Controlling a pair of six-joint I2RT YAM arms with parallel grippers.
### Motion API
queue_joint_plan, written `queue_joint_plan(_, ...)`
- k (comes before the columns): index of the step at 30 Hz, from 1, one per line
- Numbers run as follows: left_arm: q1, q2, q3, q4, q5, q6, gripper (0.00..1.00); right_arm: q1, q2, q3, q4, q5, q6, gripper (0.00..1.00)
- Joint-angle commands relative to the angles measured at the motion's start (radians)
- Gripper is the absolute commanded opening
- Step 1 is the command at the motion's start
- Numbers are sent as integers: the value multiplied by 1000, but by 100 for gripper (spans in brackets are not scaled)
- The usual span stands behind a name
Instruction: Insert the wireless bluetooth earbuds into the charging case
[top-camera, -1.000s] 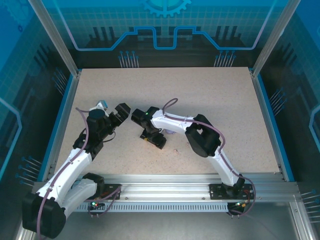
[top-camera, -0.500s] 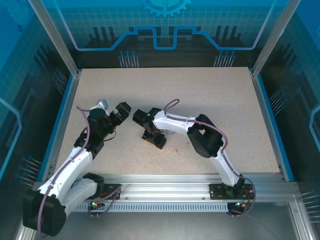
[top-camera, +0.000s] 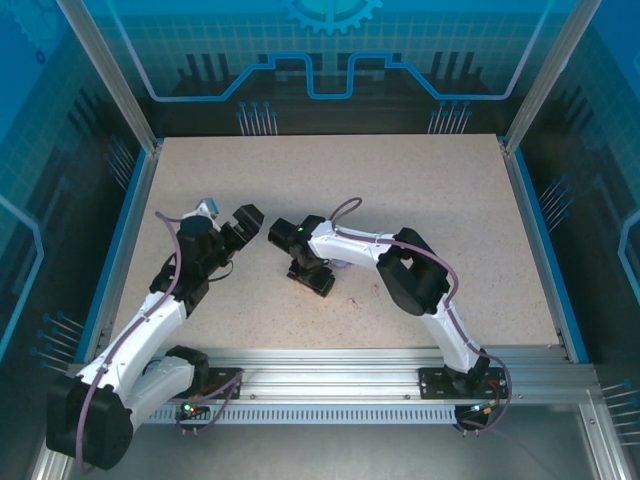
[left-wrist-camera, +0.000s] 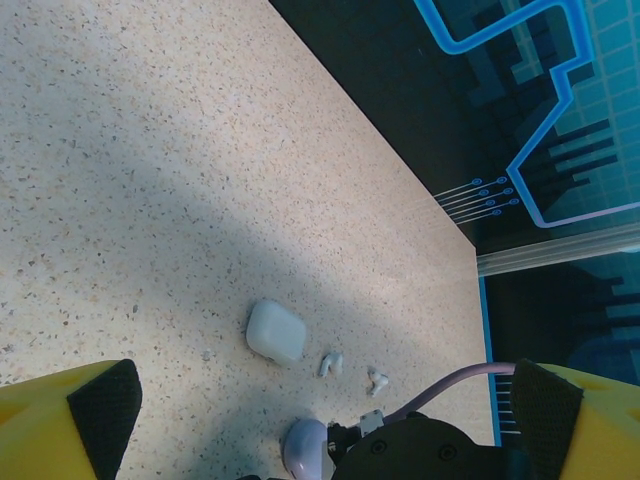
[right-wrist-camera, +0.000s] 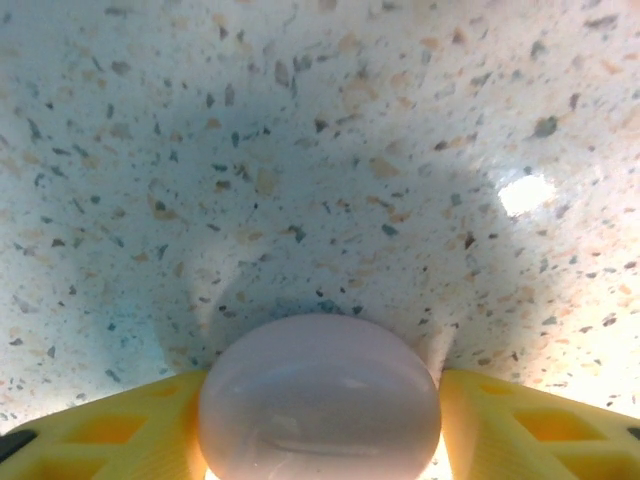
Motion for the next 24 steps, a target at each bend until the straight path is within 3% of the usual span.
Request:
queue_joint_plan(1,6,10,-8,24,23,-13,99,-24,-6,-21,-22,40,-1,57)
queue_joint_plan(7,6,19,-11,30,39,-3,99,-27,-17,-37,10,33,-24,42)
queue_joint_plan(14,6,-33,-75,76,114,33,99,-31,-118,-115,88,40,-91,39)
queue_joint_plan(20,6,-84,-133,94,259,67,99,-61,-261,-205,138,55,-146,39)
queue_joint_plan(24,6,-66,-205,196,372,22,99,-106,-346,-243,186,43,-184,40)
